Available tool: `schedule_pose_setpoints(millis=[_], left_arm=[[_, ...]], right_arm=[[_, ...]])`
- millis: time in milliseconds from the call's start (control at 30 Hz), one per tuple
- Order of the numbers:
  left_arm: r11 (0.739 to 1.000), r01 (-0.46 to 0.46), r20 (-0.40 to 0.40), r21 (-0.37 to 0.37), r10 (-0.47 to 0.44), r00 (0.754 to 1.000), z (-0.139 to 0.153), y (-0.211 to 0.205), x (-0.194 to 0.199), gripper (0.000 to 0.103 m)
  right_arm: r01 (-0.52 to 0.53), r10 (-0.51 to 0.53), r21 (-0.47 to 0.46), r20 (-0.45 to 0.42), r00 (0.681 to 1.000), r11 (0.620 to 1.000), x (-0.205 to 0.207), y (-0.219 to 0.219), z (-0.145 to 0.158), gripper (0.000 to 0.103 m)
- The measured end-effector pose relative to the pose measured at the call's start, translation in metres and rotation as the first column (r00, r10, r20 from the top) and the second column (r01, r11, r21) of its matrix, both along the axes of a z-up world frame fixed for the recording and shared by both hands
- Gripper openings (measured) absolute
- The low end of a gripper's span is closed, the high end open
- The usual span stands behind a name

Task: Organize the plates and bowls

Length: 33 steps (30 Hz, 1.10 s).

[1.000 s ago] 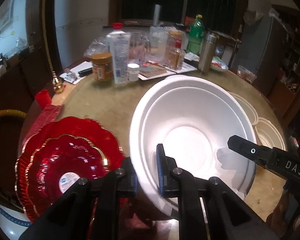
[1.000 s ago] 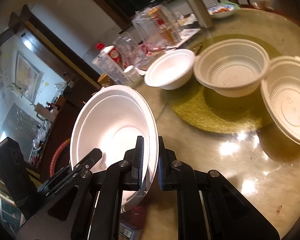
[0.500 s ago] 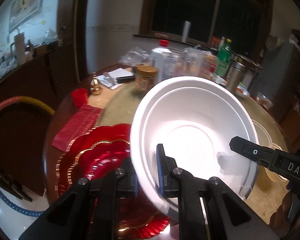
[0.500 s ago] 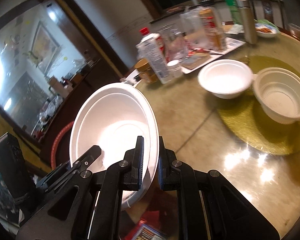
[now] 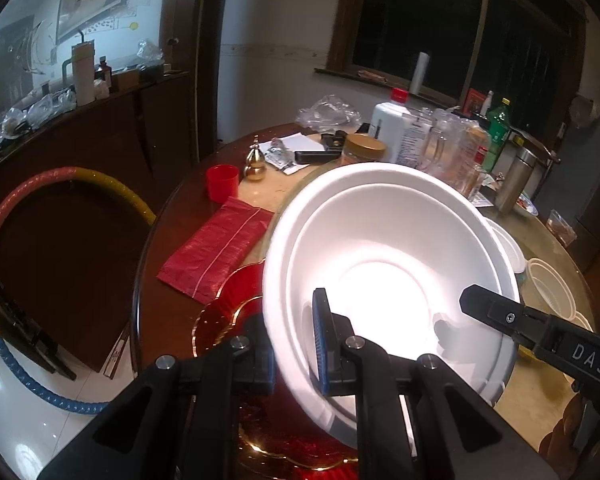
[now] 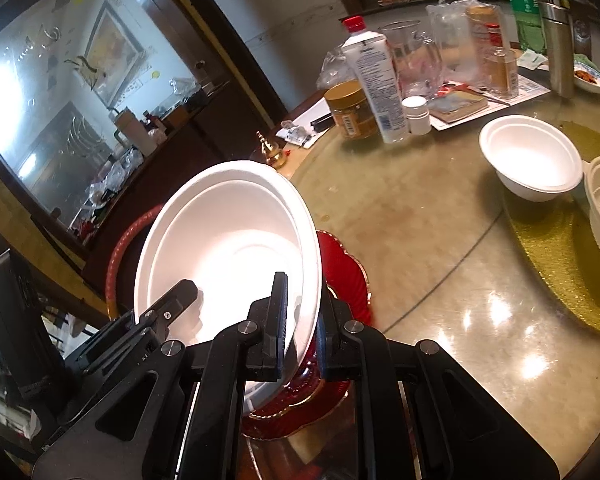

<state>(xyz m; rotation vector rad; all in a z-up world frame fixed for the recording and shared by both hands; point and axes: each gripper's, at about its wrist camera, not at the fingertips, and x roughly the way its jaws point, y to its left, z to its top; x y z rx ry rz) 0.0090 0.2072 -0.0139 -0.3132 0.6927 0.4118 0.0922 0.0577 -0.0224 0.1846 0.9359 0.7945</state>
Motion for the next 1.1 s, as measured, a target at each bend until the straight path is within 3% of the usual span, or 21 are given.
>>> schedule_pose_setpoints(millis=[1100], left_arm=[[1.0, -0.022, -0.094, 0.018, 0.024, 0.995, -0.024, 0.008, -0.003, 0.013]], right_arm=[[-0.047, 0.045, -0.03, -0.077, 0.996, 0.998, 0.006, 0.018, -0.03, 0.012]])
